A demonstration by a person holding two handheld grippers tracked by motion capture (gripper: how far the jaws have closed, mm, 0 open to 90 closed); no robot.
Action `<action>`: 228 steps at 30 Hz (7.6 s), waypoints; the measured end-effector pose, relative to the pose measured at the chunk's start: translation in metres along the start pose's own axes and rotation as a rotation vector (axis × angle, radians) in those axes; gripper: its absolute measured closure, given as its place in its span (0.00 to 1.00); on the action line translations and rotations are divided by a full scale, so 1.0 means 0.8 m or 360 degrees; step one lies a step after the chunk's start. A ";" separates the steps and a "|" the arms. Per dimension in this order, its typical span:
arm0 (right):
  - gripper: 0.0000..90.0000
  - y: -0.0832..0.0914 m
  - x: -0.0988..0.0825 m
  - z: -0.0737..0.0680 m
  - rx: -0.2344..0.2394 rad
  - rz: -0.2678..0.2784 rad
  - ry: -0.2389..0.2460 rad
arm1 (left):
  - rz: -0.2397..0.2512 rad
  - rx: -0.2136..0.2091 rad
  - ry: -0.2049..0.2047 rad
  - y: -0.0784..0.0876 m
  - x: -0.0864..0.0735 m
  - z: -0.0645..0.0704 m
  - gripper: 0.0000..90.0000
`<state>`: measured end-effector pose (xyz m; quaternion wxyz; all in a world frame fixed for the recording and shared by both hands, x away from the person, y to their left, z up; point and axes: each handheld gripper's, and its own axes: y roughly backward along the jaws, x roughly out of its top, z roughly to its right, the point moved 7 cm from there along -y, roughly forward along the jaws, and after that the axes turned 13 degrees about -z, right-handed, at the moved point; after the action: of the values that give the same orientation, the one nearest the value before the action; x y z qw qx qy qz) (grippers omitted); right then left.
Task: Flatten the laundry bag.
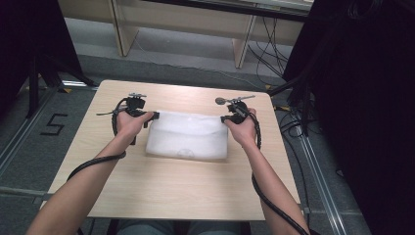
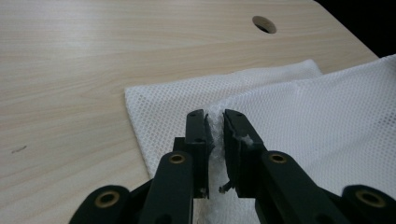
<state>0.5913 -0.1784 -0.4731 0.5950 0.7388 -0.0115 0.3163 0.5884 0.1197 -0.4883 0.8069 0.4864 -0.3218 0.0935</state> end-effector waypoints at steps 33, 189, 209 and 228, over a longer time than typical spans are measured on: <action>0.97 0.051 -0.039 -0.033 0.0071 0.0125 0.0216 | -0.0148 0.0028 -0.0003 -0.015 -0.015 -0.006 0.52; 0.73 0.121 -0.229 -0.041 0.0361 -0.0136 0.0350 | -0.0268 -0.0341 -0.0534 0.125 -0.191 0.064 0.61; 0.95 0.016 -0.201 -0.071 0.0254 -0.0502 0.0401 | -0.0727 -0.0081 -0.0785 0.018 -0.190 0.080 0.90; 1.00 -0.013 -0.185 -0.085 0.0165 -0.0519 0.0452 | -0.0738 -0.0013 -0.0719 0.022 -0.190 0.060 0.96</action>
<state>0.4462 -0.1687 -0.5469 0.5950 0.7086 0.2084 0.3169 0.4415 0.1130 -0.5531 0.7169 0.5520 -0.3737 -0.2044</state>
